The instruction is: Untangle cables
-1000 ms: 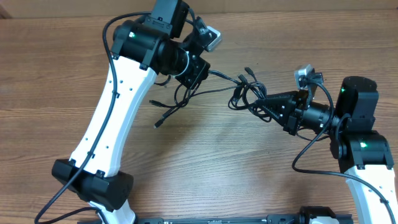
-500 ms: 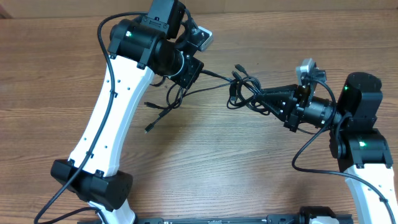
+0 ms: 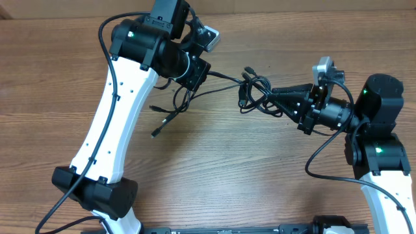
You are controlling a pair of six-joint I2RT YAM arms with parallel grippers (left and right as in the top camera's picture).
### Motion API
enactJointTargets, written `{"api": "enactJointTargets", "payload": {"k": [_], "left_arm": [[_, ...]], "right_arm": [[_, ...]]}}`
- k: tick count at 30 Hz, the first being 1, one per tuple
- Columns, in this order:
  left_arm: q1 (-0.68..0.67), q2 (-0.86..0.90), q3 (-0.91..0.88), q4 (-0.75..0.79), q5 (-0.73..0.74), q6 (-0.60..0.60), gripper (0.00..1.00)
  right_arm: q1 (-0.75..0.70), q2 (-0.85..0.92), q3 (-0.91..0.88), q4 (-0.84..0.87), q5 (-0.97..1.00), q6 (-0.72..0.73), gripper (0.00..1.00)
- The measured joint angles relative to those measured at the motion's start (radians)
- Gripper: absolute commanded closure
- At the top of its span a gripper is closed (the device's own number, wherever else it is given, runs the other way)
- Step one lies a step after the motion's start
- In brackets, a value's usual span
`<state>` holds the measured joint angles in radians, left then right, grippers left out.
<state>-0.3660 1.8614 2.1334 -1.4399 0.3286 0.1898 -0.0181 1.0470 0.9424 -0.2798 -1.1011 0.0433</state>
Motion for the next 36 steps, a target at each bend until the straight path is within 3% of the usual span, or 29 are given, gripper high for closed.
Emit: {"api": "enactJointTargets", "payload": {"k": [13, 26, 36], "left_arm": [[0.013, 0.0, -0.106, 0.103, 0.103, 0.109, 0.96], [-0.02, 0.006, -0.136, 0.215, 0.418, 0.161, 0.96], [-0.11, 0.006, -0.136, 0.264, 0.377, 0.162, 0.96]], "right_arm": [[-0.001, 0.0, 0.0, -0.006, 0.055, 0.275, 0.96], [-0.002, 0.036, 0.0, -0.053, 0.063, 0.157, 0.96], [0.028, 0.079, 0.0, -0.056, 0.069, 0.143, 0.96]]}}
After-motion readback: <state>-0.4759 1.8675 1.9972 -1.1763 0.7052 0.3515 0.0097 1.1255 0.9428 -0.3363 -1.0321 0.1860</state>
